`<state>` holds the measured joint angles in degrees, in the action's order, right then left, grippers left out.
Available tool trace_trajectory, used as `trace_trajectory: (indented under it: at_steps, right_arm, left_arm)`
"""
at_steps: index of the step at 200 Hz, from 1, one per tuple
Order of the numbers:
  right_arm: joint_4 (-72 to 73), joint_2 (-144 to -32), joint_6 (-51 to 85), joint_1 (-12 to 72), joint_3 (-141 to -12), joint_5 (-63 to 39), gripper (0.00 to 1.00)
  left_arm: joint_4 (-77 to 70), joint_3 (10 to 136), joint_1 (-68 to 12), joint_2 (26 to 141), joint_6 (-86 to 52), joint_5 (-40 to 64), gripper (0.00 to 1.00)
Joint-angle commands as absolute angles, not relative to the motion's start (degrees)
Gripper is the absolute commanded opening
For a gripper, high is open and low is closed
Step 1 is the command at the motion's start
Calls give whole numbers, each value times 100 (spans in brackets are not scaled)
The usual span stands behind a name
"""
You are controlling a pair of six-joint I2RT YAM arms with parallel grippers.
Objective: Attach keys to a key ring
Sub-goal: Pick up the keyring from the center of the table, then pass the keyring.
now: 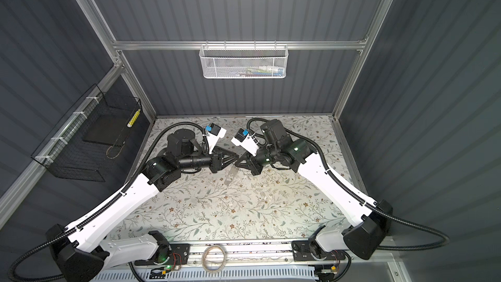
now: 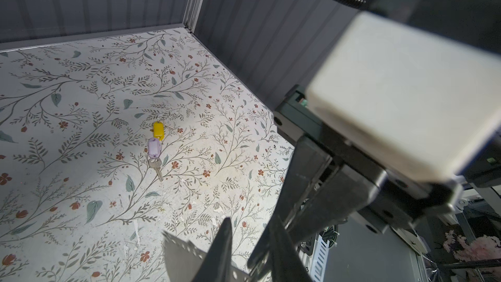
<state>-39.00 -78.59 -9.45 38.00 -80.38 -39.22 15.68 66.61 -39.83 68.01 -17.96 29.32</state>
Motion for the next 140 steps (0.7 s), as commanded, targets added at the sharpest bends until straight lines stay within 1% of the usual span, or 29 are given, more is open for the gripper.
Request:
trace_trajectory:
  at_steps: [1,76,102,140]
  right_arm:
    - [-3815,-7799,-949,3764,-8200,-4289,0]
    - [-3741,-7779,-848,3631,-8213,-4518,0]
    - [-3728,-7778,-835,3611,-8208,-4587,0]
    - [-3708,-7748,-809,3574,-8193,-4627,0]
  left_arm:
    - [1363,6575,-4016,6640,-1734,3202,24]
    - [1301,6490,-4012,6579,-1700,3297,20]
    - [1318,6455,-4016,6521,-1679,3275,20]
    - [1353,6434,-4017,6512,-1673,3283,23]
